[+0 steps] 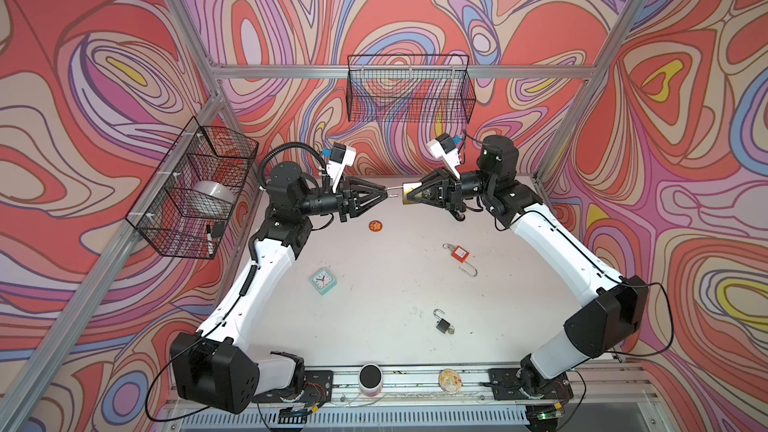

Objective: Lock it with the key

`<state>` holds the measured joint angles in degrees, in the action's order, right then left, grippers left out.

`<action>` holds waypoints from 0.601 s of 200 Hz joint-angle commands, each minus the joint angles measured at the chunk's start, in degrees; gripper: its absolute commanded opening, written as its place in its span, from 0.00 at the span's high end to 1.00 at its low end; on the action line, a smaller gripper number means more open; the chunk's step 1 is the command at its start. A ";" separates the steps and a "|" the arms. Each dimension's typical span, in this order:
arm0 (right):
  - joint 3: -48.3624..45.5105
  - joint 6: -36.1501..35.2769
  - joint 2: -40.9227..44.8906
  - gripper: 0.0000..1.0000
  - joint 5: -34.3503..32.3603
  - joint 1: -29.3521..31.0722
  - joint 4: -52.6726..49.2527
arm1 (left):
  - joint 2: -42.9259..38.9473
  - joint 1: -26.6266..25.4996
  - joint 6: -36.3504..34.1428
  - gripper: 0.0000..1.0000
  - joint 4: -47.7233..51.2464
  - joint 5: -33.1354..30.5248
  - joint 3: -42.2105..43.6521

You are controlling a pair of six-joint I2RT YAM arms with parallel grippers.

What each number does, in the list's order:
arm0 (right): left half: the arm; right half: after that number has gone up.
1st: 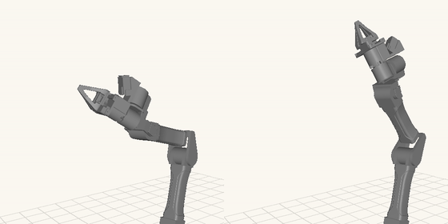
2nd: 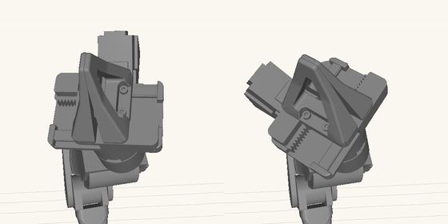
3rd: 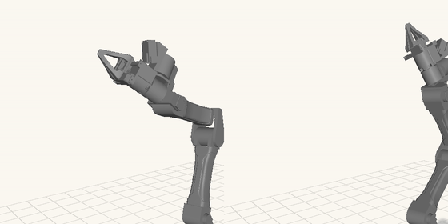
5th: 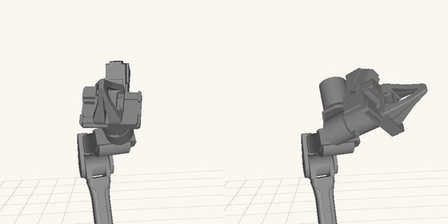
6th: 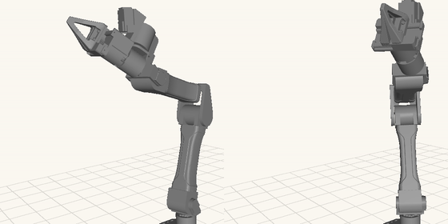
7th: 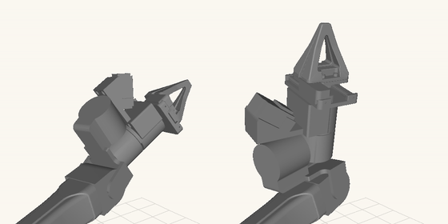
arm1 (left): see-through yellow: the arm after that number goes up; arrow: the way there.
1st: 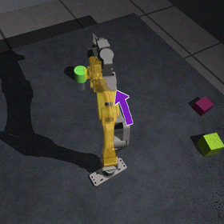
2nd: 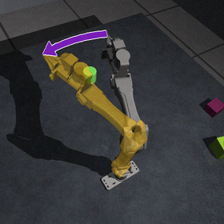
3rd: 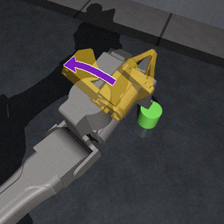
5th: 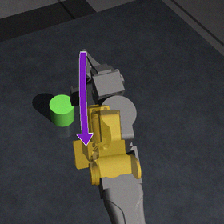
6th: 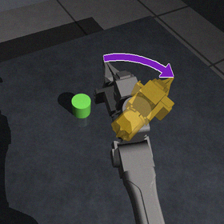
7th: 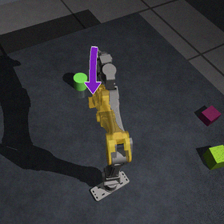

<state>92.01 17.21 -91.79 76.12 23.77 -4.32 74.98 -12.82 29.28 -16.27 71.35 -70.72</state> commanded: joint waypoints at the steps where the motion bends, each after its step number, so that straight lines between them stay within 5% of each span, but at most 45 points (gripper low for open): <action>1: 1.63 -0.78 -0.15 1.00 0.93 0.30 0.98 | -0.71 -0.12 0.90 0.76 -2.66 0.07 -0.21; 93: 1.61 -0.60 -0.32 1.00 0.86 0.31 1.09 | 0.25 -1.23 0.86 1.00 -2.18 0.05 -0.35; 120: 1.60 -2.25 -0.33 1.00 0.47 0.40 -0.54 | 0.52 -1.28 1.61 1.00 -2.60 -0.12 -0.71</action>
<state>92.01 17.04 -91.83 75.61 23.64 -4.49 74.98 -13.85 30.17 -17.23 71.81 -70.72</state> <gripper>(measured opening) 0.176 0.066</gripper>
